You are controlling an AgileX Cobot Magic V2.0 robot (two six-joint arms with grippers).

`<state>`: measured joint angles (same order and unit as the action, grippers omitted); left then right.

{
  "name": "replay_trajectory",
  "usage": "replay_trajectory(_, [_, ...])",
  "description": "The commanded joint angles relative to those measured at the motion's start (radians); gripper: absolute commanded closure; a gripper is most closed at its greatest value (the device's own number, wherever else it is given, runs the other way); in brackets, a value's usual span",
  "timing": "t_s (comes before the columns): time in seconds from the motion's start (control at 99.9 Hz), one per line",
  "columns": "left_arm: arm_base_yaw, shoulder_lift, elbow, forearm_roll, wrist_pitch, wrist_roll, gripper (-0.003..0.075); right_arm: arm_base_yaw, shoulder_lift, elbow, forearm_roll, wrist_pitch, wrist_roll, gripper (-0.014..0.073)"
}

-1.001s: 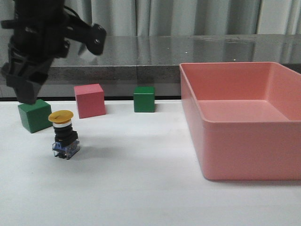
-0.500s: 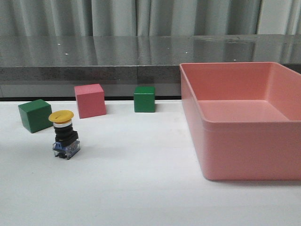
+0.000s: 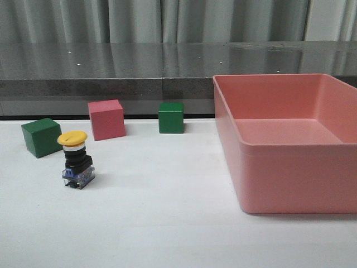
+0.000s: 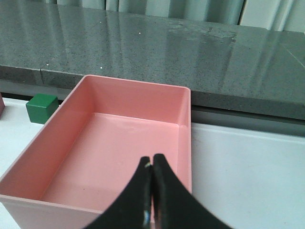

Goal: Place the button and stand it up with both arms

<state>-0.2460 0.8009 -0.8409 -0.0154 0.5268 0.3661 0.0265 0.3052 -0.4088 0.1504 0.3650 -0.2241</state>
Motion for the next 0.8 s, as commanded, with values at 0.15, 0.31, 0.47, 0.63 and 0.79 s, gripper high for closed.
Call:
replay_trajectory(0.15, [0.004, -0.331, 0.302, -0.112, -0.223, -0.012, 0.0740, -0.004, 0.007, -0.026, 0.007, -0.082, -0.001, 0.0655])
replay_trajectory(0.31, [0.004, -0.551, 0.453, -0.139, -0.251, -0.012, 0.0740, -0.004, 0.007, -0.026, 0.007, -0.082, -0.001, 0.0655])
replay_trajectory(0.47, [0.004, -0.709, 0.534, -0.201, -0.251, -0.012, 0.0740, -0.004, 0.007, -0.026, 0.007, -0.082, -0.001, 0.0655])
replay_trajectory(0.63, [0.004, -0.763, 0.586, -0.201, -0.251, -0.012, 0.0740, -0.004, 0.007, -0.026, 0.007, -0.082, -0.001, 0.0655])
replay_trajectory(0.79, [0.004, -0.763, 0.616, -0.201, -0.251, -0.012, 0.0740, -0.004, 0.007, -0.026, 0.007, -0.082, -0.001, 0.0655])
